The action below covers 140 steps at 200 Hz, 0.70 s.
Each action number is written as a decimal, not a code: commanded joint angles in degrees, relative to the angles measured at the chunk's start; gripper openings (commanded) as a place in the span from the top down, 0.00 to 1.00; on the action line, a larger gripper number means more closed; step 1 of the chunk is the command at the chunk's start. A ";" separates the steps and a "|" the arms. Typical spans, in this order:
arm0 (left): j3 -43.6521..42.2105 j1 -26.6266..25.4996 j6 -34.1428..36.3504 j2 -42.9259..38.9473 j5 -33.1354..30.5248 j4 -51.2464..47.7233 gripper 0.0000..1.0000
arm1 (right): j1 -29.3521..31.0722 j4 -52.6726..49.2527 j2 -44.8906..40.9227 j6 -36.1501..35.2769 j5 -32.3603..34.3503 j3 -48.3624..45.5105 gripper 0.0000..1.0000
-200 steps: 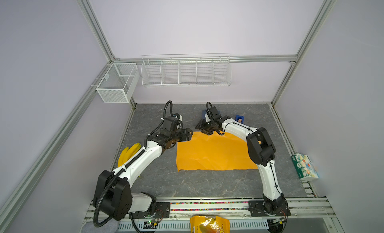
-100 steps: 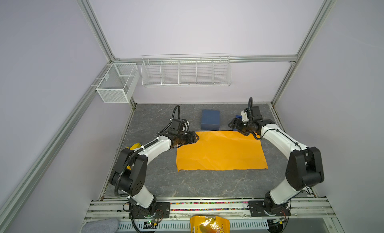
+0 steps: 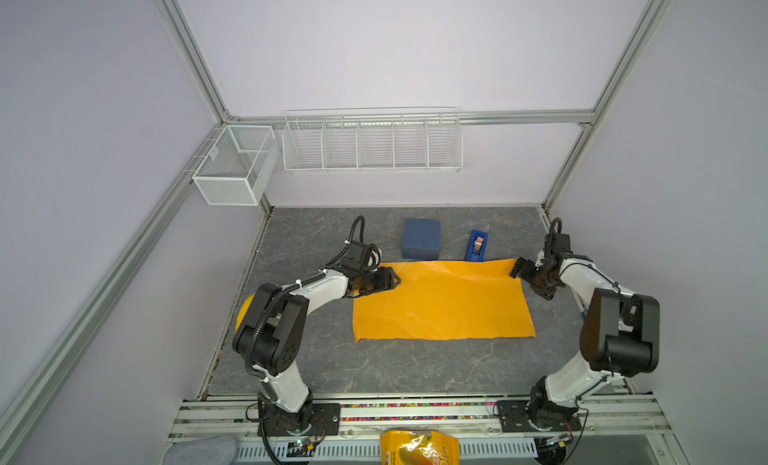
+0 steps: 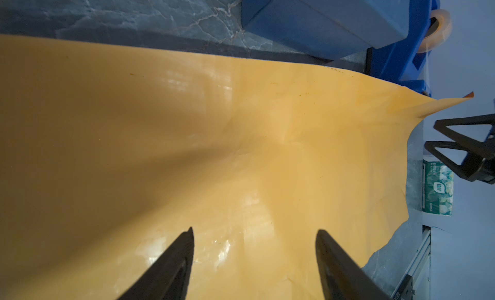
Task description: Wrap the gift box in paper
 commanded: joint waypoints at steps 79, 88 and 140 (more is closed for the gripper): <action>-7.46 -0.24 -1.22 -3.42 -0.43 -1.86 0.28 | 2.17 -0.69 -1.62 -1.16 -11.81 -8.14 0.11; -8.65 -0.23 -1.28 -4.34 -0.95 -2.16 0.28 | 2.65 -0.87 -2.20 -0.82 -12.45 -9.15 0.11; -15.80 -0.12 -2.21 -11.28 -4.05 -4.37 0.28 | 7.71 -0.60 -6.59 3.25 -13.06 -16.52 0.13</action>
